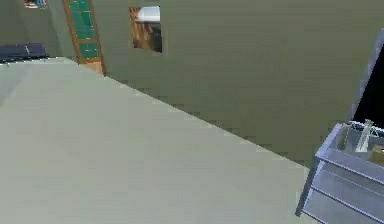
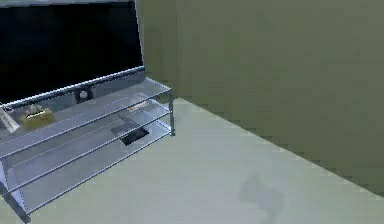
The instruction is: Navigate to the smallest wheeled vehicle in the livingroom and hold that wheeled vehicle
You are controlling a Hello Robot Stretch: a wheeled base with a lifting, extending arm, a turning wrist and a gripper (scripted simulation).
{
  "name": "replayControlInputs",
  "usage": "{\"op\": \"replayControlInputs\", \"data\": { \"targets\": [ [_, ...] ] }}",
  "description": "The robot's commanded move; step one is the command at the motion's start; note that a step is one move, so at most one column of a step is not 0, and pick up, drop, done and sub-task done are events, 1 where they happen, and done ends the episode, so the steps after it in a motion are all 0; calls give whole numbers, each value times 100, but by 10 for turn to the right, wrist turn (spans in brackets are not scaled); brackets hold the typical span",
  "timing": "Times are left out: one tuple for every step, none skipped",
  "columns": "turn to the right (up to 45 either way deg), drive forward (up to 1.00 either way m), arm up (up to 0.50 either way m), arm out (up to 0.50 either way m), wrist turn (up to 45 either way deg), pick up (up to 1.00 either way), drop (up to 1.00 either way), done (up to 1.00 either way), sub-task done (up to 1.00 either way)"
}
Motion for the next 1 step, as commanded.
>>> {"op": "replayControlInputs", "data": {
  "targets": [
    [-450, 0, 0, 0, 0, 0, 0, 0, 0]
  ]
}}
